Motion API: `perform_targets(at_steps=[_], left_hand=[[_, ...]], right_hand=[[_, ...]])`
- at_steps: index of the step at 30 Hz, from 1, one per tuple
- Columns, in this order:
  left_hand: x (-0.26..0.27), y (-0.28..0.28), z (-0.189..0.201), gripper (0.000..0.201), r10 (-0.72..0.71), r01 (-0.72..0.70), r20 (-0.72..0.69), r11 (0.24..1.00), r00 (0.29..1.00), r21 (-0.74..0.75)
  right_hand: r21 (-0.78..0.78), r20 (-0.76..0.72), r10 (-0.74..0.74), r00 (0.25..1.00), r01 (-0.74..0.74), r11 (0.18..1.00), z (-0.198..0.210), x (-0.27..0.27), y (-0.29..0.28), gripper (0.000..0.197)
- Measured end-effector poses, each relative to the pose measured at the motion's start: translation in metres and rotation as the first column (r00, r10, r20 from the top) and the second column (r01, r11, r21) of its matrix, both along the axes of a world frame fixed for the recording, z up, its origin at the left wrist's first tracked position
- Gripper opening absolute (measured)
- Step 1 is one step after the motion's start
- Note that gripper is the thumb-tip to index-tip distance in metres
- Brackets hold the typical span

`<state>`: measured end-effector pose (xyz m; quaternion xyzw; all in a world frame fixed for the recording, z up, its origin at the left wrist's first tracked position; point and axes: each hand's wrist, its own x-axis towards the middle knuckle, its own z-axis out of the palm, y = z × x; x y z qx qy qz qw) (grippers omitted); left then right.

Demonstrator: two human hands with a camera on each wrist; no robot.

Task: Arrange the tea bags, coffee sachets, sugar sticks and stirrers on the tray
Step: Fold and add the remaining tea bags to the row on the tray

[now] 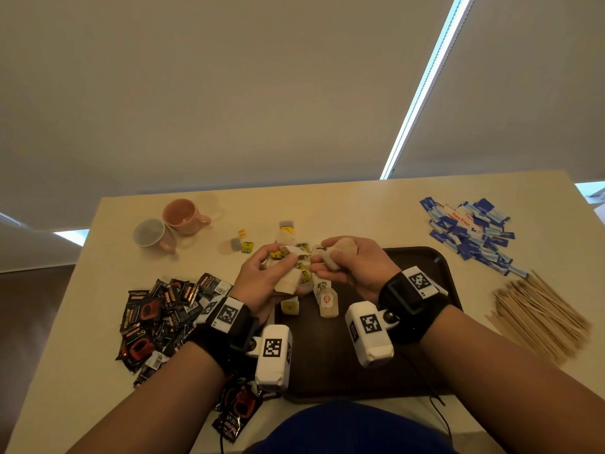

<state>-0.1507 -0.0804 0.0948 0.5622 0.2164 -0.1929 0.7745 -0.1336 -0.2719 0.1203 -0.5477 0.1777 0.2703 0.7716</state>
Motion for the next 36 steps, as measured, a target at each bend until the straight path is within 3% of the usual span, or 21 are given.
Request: perform_targets(at_steps=[3, 9, 11, 14, 17, 19, 22, 25, 27, 32, 36], left_hand=[[-0.002, 0.006, -0.002, 0.024, -0.024, 0.024, -0.016, 1.000, 1.000, -0.016], [-0.005, 0.013, -0.004, 0.035, -0.065, 0.065, -0.002, 0.998, 0.998, -0.002], [-0.005, 0.015, -0.004, 0.030, -0.070, 0.070, -0.001, 0.998, 0.998, 0.001], [-0.005, 0.018, -0.001, 0.013, -0.072, 0.072, 0.008, 0.997, 0.997, -0.002], [-0.007, 0.017, 0.013, 0.018, -0.076, 0.072, 0.074, 0.995, 0.994, 0.062], [-0.005, 0.016, 0.023, 0.022, -0.117, 0.070, 0.189, 0.968, 0.975, 0.240], [0.002, 0.022, 0.034, 0.023, -0.230, 0.013, 0.372, 0.865, 0.899, 0.502], [0.005, 0.024, 0.050, 0.011, -0.308, 0.000, 0.473, 0.838, 0.826, 0.546], [0.005, 0.022, 0.060, 0.015, -0.337, 0.008, 0.500, 0.834, 0.798, 0.551], [0.003, 0.015, 0.071, 0.024, -0.433, 0.040, 0.488, 0.778, 0.758, 0.627], [-0.001, 0.009, 0.077, 0.026, -0.445, 0.088, 0.502, 0.806, 0.741, 0.585]], right_hand=[[-0.054, 0.127, -0.081, 0.989, 0.089, 0.995, 0.003, 0.004, -0.008, 0.024], [-0.168, 0.394, -0.080, 0.916, 0.157, 0.973, 0.019, 0.014, -0.016, 0.007], [-0.174, 0.453, -0.070, 0.889, 0.165, 0.971, 0.023, 0.016, -0.017, 0.004], [-0.181, 0.517, -0.028, 0.855, 0.141, 0.973, 0.031, 0.017, -0.018, 0.018], [-0.284, 0.547, 0.076, 0.834, 0.099, 0.954, 0.035, 0.016, -0.018, 0.018], [-0.310, 0.539, 0.150, 0.829, 0.030, 0.950, 0.036, 0.014, -0.017, 0.018], [-0.224, 0.499, 0.168, 0.850, -0.061, 0.973, 0.040, 0.009, -0.013, 0.008], [-0.277, 0.488, 0.210, 0.847, -0.078, 0.958, 0.041, 0.007, -0.008, 0.004], [-0.354, 0.512, 0.264, 0.817, -0.079, 0.932, 0.038, 0.007, -0.004, 0.004], [-0.434, 0.587, 0.328, 0.740, -0.054, 0.899, 0.037, 0.003, 0.003, 0.014], [-0.464, 0.607, 0.370, 0.703, -0.064, 0.883, 0.044, -0.001, 0.006, 0.008]])
